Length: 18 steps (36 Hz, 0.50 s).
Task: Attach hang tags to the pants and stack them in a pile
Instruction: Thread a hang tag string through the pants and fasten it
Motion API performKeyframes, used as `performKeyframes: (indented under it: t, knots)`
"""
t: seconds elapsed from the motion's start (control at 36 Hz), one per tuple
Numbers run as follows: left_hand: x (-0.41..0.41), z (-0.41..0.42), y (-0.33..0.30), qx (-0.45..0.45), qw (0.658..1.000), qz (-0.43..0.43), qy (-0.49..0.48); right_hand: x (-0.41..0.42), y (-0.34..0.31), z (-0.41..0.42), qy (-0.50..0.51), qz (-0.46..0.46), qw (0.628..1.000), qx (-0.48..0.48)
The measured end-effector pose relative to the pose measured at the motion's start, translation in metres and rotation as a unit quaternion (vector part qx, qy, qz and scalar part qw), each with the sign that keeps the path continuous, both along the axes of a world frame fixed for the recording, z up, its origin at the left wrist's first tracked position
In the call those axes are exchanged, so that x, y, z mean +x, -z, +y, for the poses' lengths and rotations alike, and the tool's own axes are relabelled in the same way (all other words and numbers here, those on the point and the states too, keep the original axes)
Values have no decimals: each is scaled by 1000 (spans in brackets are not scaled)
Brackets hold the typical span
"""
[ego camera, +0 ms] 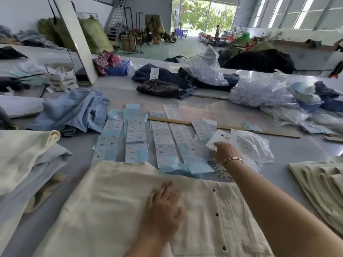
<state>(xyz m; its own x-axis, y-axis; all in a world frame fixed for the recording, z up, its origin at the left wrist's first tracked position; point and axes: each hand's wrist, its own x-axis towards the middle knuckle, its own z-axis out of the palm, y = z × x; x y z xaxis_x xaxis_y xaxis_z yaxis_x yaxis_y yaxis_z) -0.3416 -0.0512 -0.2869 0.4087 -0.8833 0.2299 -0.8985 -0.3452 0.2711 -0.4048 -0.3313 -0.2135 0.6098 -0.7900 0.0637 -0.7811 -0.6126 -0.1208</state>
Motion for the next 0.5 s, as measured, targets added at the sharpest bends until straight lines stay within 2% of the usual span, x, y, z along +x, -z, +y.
performKeyframes:
  t: [0.14, 0.28, 0.5]
  knots:
    - [2, 0, 3, 0, 1000, -6, -4, 6, 10, -21, 1, 82, 996, -25]
    - [0, 1, 2, -1, 1000, -8, -8, 3, 11, -25, -37, 125, 986, -100]
    - [-1, 3, -2, 9, 1000, 17, -6, 4, 3, -31, -36, 107, 987, -116]
